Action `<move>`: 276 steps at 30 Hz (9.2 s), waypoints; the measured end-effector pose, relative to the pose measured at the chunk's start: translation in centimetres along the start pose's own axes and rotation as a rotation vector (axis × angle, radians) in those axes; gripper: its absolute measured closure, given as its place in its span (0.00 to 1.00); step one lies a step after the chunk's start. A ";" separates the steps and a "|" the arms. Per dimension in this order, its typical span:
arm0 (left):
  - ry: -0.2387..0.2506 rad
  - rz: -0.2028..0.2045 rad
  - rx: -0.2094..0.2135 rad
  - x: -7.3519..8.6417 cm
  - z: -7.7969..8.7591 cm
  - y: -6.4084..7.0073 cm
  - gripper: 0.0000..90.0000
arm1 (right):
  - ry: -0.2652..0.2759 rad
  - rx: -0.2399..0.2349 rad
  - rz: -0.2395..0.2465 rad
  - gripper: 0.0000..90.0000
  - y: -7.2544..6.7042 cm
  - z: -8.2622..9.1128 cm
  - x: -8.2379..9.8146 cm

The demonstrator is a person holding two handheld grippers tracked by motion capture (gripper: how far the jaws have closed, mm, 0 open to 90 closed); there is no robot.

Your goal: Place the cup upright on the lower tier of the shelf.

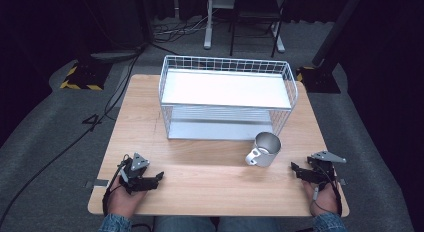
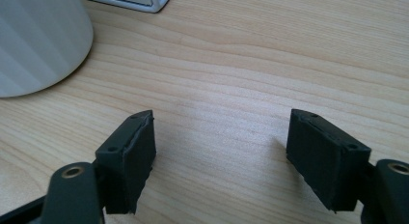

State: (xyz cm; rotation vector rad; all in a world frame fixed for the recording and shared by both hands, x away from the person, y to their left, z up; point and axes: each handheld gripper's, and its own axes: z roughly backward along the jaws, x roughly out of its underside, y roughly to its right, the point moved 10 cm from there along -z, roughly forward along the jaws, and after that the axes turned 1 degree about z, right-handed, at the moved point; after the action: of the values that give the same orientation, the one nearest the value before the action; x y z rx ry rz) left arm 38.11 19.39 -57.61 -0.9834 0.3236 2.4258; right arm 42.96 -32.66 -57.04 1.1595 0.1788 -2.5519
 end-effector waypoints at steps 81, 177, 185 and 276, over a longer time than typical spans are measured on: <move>0.144 -0.107 0.314 -15.0 -2.0 16.5 0.32 | -0.001 0.000 0.006 0.27 0.0 -0.1 -0.1; 0.324 -0.055 0.270 -23.9 -7.6 20.3 0.80 | 0.000 -0.016 0.017 0.27 -0.3 -0.1 0.0; 0.373 -0.042 0.240 -25.0 -8.7 20.3 0.80 | -0.001 -0.024 0.025 0.27 -0.4 -0.1 0.0; 0.395 -0.058 0.236 -18.0 -1.0 15.7 0.36 | 0.001 -0.045 0.040 0.27 -0.8 -0.2 -0.1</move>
State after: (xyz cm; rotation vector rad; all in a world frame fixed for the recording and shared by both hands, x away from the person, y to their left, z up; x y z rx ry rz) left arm 41.46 -0.77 -45.17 -1.3360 0.6898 2.0700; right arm 42.91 -31.88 -57.06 1.1362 0.2108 -2.4997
